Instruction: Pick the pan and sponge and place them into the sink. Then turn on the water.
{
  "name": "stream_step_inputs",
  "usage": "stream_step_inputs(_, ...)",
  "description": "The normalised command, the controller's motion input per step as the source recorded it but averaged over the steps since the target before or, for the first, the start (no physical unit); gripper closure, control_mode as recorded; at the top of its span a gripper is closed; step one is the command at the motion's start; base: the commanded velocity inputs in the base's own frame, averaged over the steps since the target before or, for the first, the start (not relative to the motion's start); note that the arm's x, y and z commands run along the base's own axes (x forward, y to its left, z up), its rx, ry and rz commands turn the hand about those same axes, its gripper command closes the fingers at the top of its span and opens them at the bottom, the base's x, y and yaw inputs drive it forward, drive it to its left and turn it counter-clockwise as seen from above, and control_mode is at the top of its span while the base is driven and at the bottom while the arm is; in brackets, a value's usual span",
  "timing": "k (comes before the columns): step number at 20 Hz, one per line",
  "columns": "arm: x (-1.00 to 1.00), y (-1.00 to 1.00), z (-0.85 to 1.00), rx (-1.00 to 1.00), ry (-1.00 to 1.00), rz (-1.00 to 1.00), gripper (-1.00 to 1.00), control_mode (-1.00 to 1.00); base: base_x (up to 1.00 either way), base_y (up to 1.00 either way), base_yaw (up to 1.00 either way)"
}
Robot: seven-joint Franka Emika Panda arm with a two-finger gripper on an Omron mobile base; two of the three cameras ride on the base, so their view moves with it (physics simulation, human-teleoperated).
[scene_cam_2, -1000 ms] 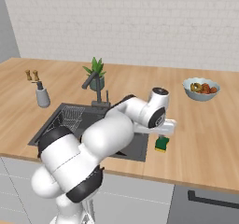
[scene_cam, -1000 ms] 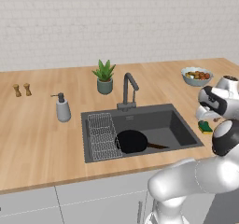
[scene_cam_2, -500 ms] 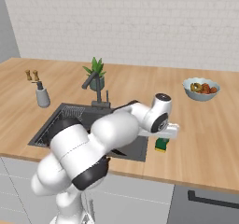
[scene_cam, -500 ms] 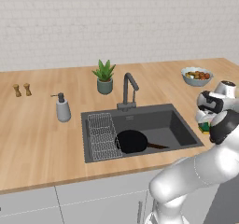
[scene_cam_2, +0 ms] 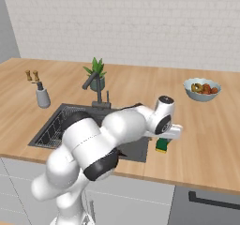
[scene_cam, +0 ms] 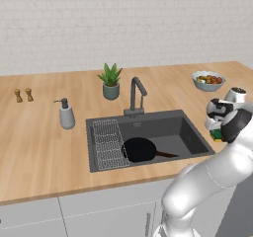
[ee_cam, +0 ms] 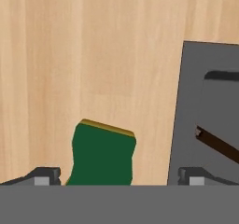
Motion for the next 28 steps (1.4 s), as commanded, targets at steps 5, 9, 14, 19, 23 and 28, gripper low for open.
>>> stream_step_inputs(5,0.24,-0.21,-0.23,0.00,0.00,-0.02,-1.00,-1.00,0.00,0.00,0.00)
stream_step_inputs(9,0.13,-0.10,-0.30,0.00,0.02,-0.05,-1.00,-1.00,0.00,0.00,0.00)
stream_step_inputs(14,0.04,0.00,-0.28,0.00,0.01,-0.03,-1.00,-1.00,0.00,0.00,0.00)
stream_step_inputs(19,0.00,-0.01,-0.37,0.00,0.00,-0.02,-1.00,-1.00,0.00,0.00,0.00)
stream_step_inputs(23,-0.04,0.00,-0.42,0.00,0.00,-0.03,-1.00,-1.00,0.00,0.00,0.00)
stream_step_inputs(28,-0.16,0.00,-0.70,0.00,0.05,-0.06,-1.00,-1.00,0.00,0.00,0.00)
